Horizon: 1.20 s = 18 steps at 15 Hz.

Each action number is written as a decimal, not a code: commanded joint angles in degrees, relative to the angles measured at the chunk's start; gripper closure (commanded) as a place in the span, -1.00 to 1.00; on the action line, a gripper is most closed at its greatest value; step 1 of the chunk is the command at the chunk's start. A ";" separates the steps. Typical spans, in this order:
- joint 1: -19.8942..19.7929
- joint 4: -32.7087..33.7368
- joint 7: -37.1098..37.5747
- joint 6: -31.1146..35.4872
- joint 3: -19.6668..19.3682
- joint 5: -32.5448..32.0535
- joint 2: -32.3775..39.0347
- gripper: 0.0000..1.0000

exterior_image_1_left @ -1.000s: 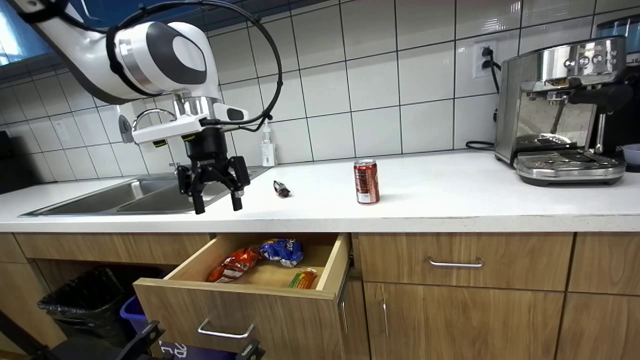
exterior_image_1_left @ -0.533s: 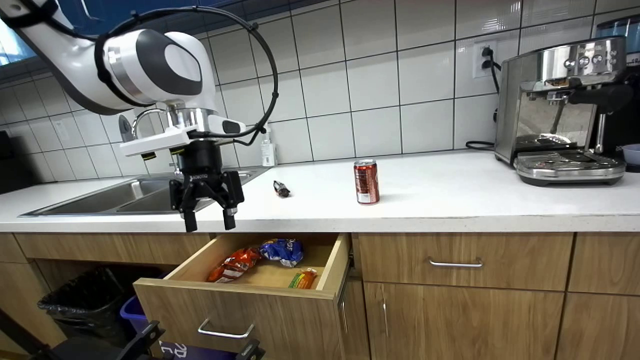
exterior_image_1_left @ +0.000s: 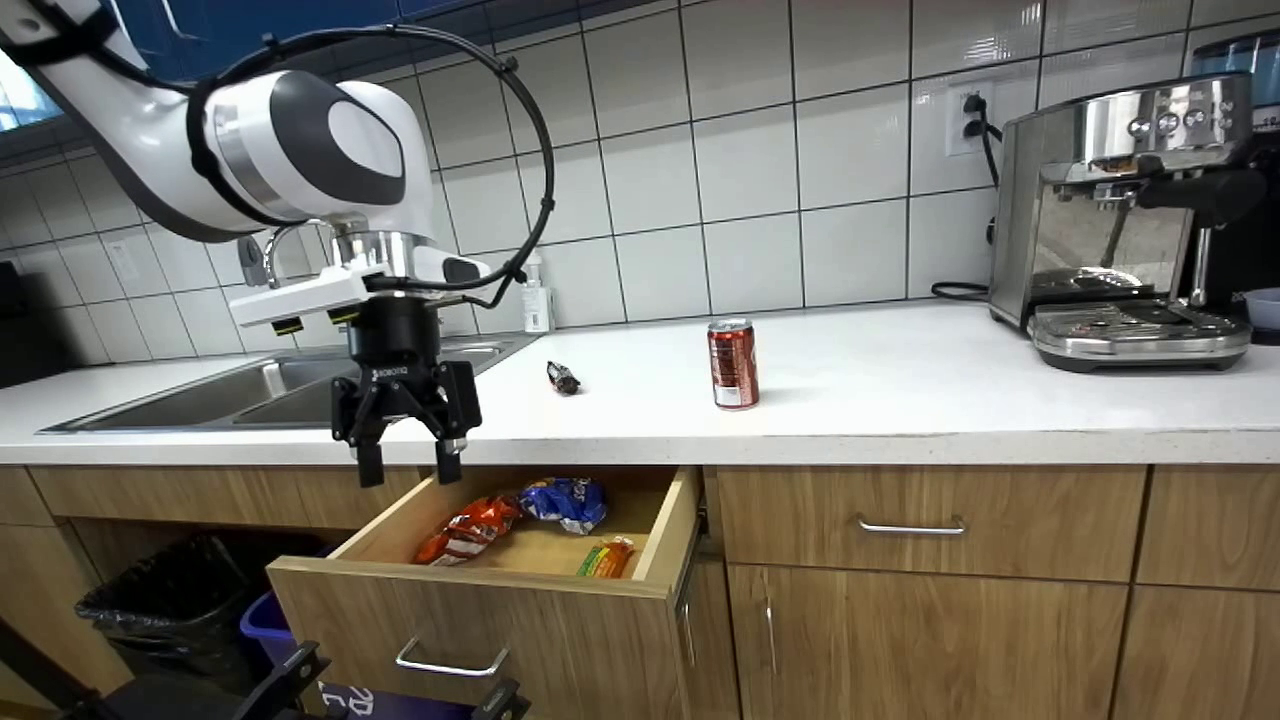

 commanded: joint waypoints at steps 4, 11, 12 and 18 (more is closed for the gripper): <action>-0.52 0.11 -0.10 -0.11 0.56 0.14 0.19 -1.00; -0.34 0.00 -1.39 -1.03 0.44 0.62 -0.05 -1.00; -0.31 -0.41 -1.86 -1.21 0.42 0.56 -0.60 -1.00; -0.58 -0.99 -2.40 -3.05 0.14 0.55 -0.28 -1.00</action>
